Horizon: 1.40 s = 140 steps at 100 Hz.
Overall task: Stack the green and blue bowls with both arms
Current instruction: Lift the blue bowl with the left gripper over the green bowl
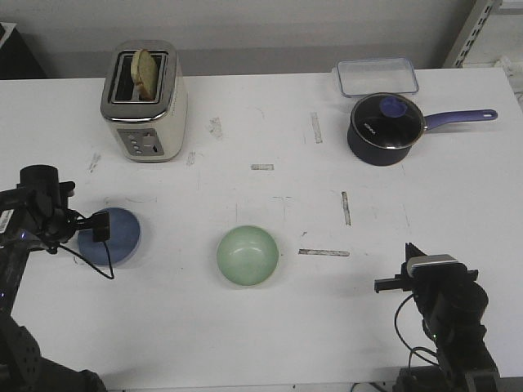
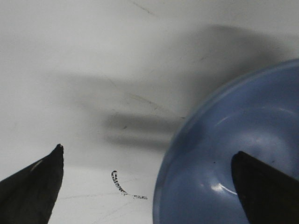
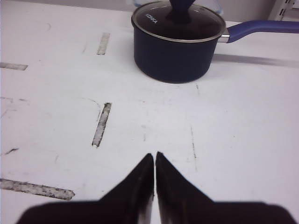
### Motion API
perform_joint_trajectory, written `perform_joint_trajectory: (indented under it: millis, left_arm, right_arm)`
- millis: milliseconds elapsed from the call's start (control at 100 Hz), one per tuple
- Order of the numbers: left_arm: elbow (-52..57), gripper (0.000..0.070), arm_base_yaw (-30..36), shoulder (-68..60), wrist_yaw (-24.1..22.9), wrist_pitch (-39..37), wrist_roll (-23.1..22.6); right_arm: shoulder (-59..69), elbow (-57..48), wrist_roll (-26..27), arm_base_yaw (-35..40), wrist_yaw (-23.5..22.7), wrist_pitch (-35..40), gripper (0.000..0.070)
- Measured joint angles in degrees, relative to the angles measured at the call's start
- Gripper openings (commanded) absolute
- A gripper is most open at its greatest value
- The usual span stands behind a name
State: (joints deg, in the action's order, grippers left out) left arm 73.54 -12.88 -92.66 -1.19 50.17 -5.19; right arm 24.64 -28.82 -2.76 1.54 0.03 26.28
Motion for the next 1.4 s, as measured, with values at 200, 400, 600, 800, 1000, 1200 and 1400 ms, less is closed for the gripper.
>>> perform_joint_trajectory:
  millis: [200,400,600,800,1000,1200,1400]
  left_arm:
    - [0.0,0.0096,0.0,-1.6,0.0,0.3,1.4]
    - [0.0,0.0,-0.2,-1.5,0.5,0.1,2.3]
    - [1.9,0.0,0.1,-1.4,0.9,0.1,2.7]
    - [11.4,0.0,2.9,-1.4,8.3,3.1,3.5]
    - [21.8,0.0,11.1,2.8,12.8,4.5,6.0]
    - [25.6,0.0,25.4,6.2,13.4,4.8,7.9]
    - [25.5,0.0,41.0,3.2,13.4,8.9,8.7]
  right_arm:
    - [0.0,0.0,0.0,0.0,0.0,0.0,0.0]
    - [0.0,0.0,0.0,0.0,0.0,0.0,0.0]
    - [0.0,0.0,0.0,0.0,0.0,0.0,0.0]
    - [0.0,0.0,0.0,0.0,0.0,0.0,0.0]
    - [0.0,0.0,0.0,0.0,0.0,0.0,0.0]
    - [0.0,0.0,0.0,0.0,0.0,0.0,0.0]
    - [0.0,0.0,0.0,0.0,0.0,0.0,0.0]
